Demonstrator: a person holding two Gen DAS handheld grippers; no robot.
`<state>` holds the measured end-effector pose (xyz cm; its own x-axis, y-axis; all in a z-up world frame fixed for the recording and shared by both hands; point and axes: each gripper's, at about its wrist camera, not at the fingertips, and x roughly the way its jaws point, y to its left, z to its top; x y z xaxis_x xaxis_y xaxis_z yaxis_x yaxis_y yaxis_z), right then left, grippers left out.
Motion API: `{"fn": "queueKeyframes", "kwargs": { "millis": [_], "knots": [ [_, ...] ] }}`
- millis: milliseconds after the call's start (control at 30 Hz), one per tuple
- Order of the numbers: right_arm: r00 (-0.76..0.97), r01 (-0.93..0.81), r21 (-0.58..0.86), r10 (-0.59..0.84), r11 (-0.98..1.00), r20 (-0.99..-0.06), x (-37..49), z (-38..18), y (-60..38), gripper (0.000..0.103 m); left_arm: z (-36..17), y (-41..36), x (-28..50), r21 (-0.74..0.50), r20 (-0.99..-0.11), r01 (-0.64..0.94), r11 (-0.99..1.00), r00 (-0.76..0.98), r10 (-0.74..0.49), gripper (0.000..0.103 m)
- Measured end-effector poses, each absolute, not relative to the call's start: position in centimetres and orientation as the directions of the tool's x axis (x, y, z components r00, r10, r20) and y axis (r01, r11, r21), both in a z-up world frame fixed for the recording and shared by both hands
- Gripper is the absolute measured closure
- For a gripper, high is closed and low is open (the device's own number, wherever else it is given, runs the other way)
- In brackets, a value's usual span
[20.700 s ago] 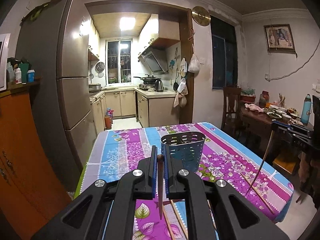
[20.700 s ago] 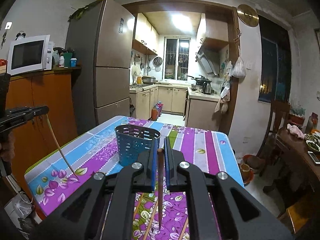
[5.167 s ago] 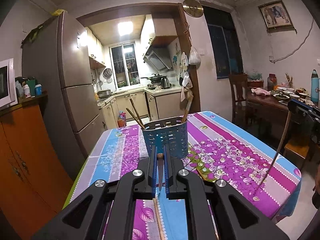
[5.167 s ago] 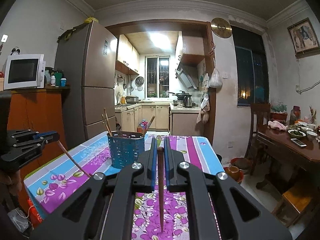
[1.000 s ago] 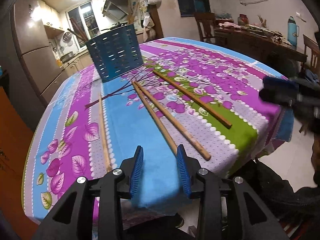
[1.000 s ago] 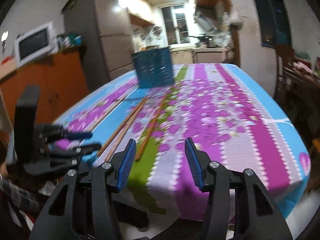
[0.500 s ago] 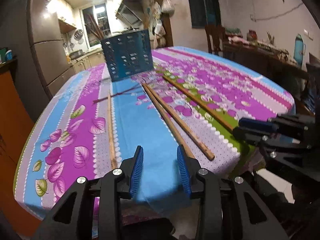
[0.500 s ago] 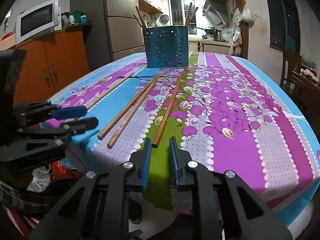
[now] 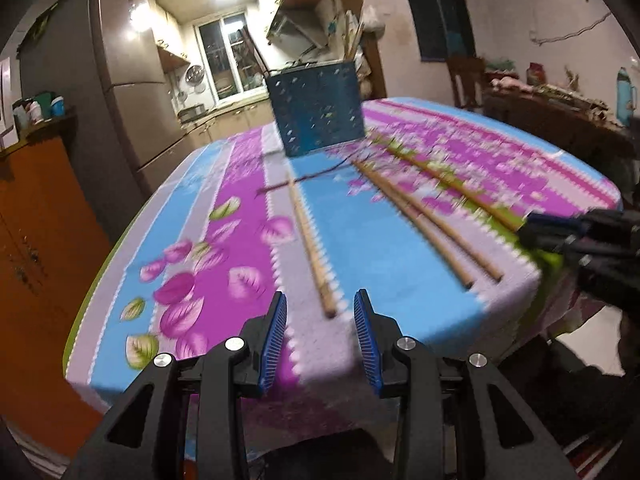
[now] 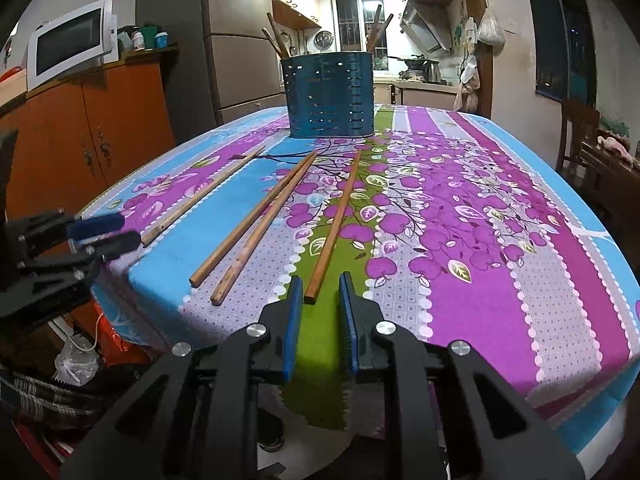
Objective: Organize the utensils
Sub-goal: 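Open both tools and move them back over the remaining chopsticks, then close the left tool on a chopstick while the right tool grasps another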
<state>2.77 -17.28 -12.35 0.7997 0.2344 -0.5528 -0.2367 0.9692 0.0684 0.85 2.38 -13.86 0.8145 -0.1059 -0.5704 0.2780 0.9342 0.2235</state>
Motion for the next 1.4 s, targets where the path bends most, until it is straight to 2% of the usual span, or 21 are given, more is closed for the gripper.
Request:
{"fn": "queueKeyframes", "kwargs": {
  "millis": [200, 467, 633, 700, 833, 933, 1033, 1100, 1233, 1400],
  "knots": [
    [0.817, -0.212, 0.041, 0.200, 0.976, -0.541, 2.6, -12.5, -16.9, 0.085, -14.6, 2.5, 1.7, 0.219, -0.544, 0.288, 0.932, 0.829, -0.128, 0.067],
    [0.832, -0.182, 0.040, 0.176, 0.982, -0.527, 2.5, -12.5, -16.5, 0.085, -15.4, 2.4, 1.9, 0.187, -0.518, 0.311, 0.932, 0.837, -0.175, 0.081],
    [0.836, -0.172, 0.045, 0.170, 0.984, -0.522, 2.4, -12.5, -16.5, 0.084, -15.5, 2.1, 1.6, 0.213, -0.496, 0.304, 0.929, 0.852, -0.165, 0.081],
    [0.852, -0.157, 0.046, 0.158, 0.987, -0.499, 1.9, -12.1, -16.7, 0.080, -15.5, 2.1, 1.6, 0.217, -0.493, 0.304, 0.928, 0.854, -0.165, 0.081],
    [0.855, -0.285, 0.001, 0.254, 0.959, -0.452, 0.6, -11.0, -14.8, 0.080, -15.6, 2.2, 1.6, 0.211, -0.491, 0.299, 0.931, 0.856, -0.163, 0.081],
    [0.826, -0.348, -0.028, 0.292, 0.937, -0.483, 0.6, -11.4, -13.1, 0.080, -15.6, 2.3, 1.6, 0.205, -0.490, 0.299, 0.932, 0.855, -0.167, 0.081],
    [0.809, -0.342, -0.046, 0.270, 0.938, -0.522, 1.4, -12.4, -12.4, 0.080, -15.5, 2.2, 1.6, 0.197, -0.489, 0.301, 0.933, 0.855, -0.173, 0.081],
    [0.819, -0.315, -0.054, 0.243, 0.948, -0.520, 1.6, -12.7, -12.2, 0.082, -15.5, 2.3, 1.6, 0.191, -0.490, 0.305, 0.933, 0.854, -0.178, 0.081],
    [0.832, -0.285, -0.064, 0.214, 0.957, -0.512, 1.0, -12.8, -11.7, 0.096, -15.5, 2.6, 1.6, 0.179, -0.488, 0.313, 0.933, 0.851, -0.192, 0.081],
    [0.846, -0.238, -0.069, 0.172, 0.969, -0.505, 0.7, -13.0, -11.2, 0.097, -15.6, 2.9, 1.7, 0.177, -0.487, 0.329, 0.928, 0.848, -0.208, 0.080]
  ]
}}
